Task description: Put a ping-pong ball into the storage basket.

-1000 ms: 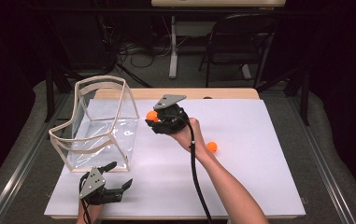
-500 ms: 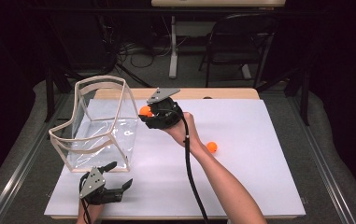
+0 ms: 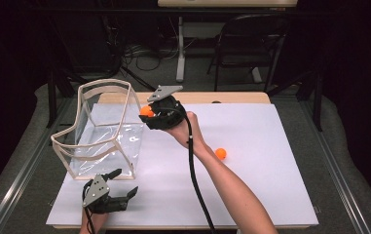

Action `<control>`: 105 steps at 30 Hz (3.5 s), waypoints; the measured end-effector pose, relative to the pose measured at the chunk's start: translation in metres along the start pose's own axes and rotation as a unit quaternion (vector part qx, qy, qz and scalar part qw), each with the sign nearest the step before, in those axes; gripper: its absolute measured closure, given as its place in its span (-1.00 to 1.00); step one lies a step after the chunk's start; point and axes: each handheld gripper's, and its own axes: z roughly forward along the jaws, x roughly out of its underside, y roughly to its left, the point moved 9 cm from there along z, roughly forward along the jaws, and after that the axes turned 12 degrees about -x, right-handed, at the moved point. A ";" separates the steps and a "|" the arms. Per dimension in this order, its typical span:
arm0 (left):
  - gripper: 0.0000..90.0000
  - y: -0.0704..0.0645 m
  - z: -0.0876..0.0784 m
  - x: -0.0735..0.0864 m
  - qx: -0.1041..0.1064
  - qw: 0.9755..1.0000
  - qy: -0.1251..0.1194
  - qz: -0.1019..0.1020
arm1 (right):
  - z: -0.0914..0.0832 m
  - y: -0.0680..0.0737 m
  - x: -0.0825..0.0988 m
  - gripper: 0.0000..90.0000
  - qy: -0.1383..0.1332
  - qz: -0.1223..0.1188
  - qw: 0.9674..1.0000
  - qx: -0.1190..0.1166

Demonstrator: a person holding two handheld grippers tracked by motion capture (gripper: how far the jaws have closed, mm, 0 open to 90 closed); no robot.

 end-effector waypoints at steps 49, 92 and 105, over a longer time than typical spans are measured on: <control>-0.65 0.000 0.000 0.000 0.001 1.000 0.000 0.000 | 0.019 0.012 -0.044 0.13 0.000 -0.018 1.000 -0.016; -0.65 0.000 0.000 0.000 0.003 1.000 -0.002 0.000 | 0.056 0.035 -0.052 0.13 0.031 -0.027 0.998 -0.047; -0.65 0.000 0.001 0.000 0.003 1.000 -0.001 -0.004 | 0.066 0.042 -0.049 0.12 0.046 -0.028 0.997 -0.059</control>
